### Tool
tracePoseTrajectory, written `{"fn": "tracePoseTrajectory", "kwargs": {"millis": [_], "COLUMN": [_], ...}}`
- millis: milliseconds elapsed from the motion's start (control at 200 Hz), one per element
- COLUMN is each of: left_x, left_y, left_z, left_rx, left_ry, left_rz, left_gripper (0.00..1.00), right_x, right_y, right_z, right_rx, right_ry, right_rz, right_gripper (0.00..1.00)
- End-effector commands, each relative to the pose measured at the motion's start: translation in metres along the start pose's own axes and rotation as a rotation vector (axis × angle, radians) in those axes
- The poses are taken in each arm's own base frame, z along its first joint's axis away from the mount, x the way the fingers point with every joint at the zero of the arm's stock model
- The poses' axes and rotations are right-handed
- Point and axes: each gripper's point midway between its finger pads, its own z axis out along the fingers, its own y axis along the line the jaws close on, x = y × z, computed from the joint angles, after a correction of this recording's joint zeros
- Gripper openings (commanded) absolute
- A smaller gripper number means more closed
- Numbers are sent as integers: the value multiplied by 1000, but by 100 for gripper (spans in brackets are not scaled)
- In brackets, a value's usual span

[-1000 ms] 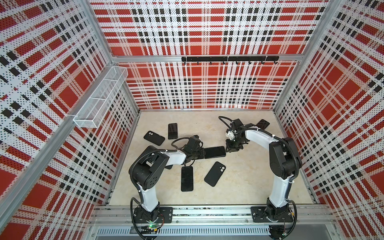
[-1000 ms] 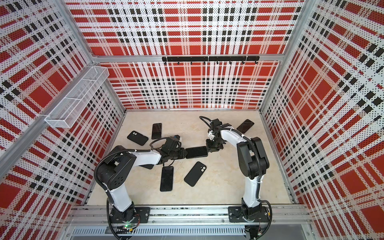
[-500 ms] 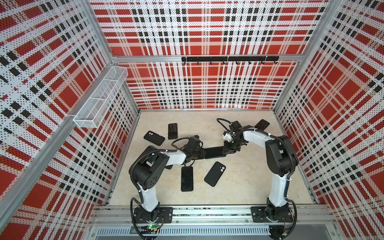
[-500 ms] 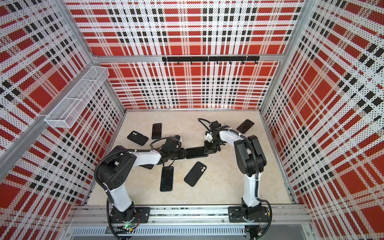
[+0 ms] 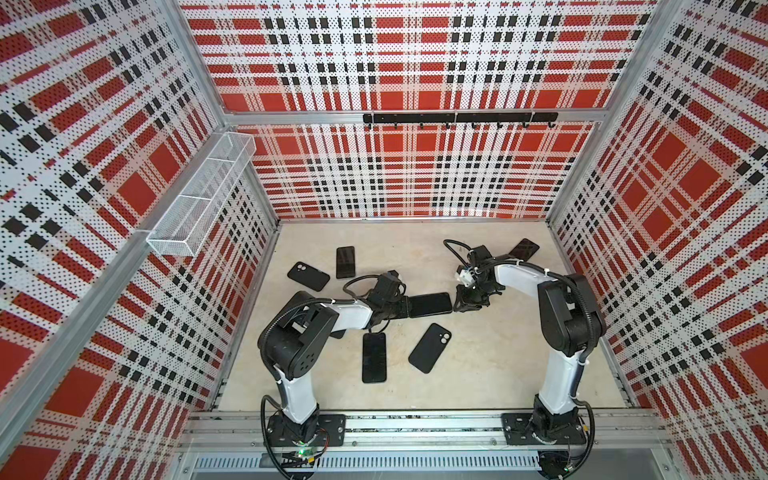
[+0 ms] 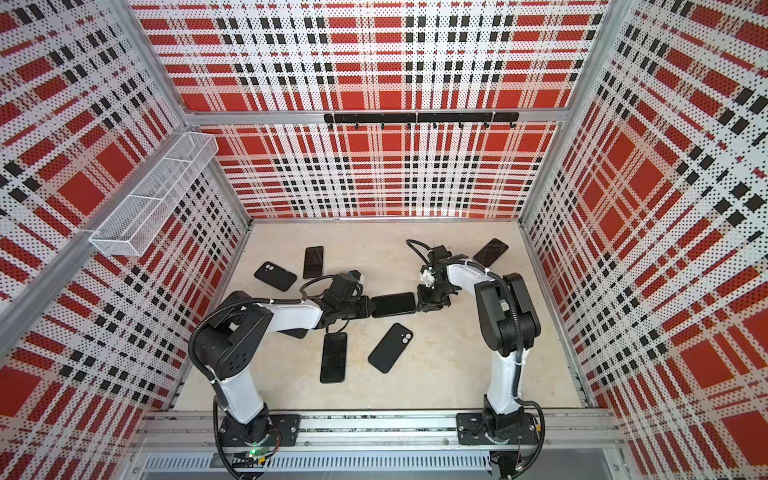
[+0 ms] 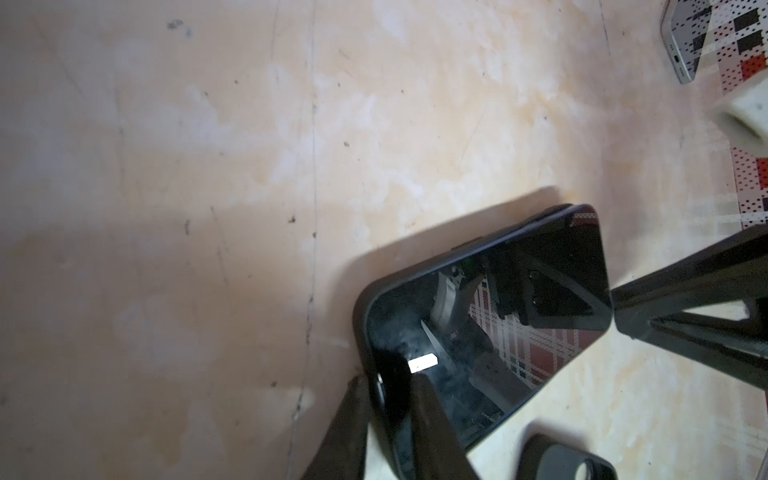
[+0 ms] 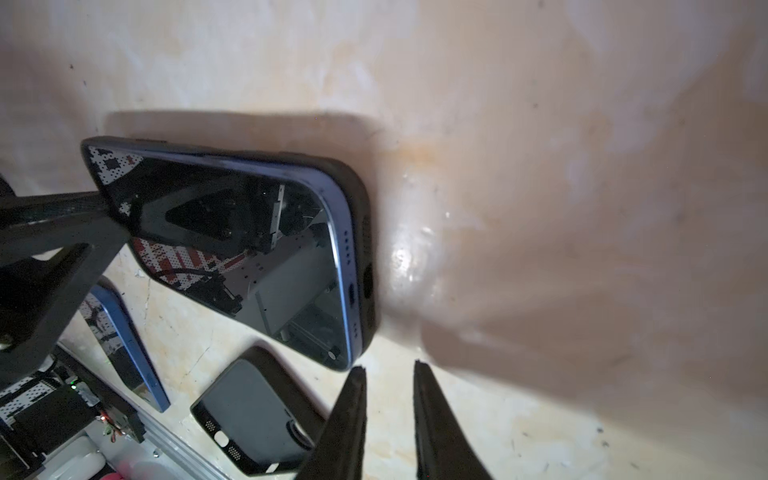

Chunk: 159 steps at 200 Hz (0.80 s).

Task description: Put the phone into the phone case

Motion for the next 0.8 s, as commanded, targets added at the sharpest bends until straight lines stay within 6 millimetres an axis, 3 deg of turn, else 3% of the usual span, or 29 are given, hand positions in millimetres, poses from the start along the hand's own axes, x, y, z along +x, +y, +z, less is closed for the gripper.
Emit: {"fn": "tracePoseTrajectory", "kwargs": {"millis": [0,261,441,551,792], "left_x": [14,14,13,12,10], "left_y": [0,-1,-1,-1,-2], "left_z": [8,8,5,4,3], "left_rx": [3,5,3,0,6], "left_ry": [57,59,55,49,47], "left_rz": [8,9,14,16,17], "left_gripper": [22,22,22,22,22], "right_x": [-4,-11,-23,-27,-24], "right_y": [7,13,8,16,22], "right_z": [6,11,-20,-33,-14], "right_rx": [-26,-72,-29,-47,-66], "right_ry": [-4,-7,-77,-100,-57], "right_rz": [-28,-39,-33,-45,-51], "right_gripper": [21,18,24,27,21]}}
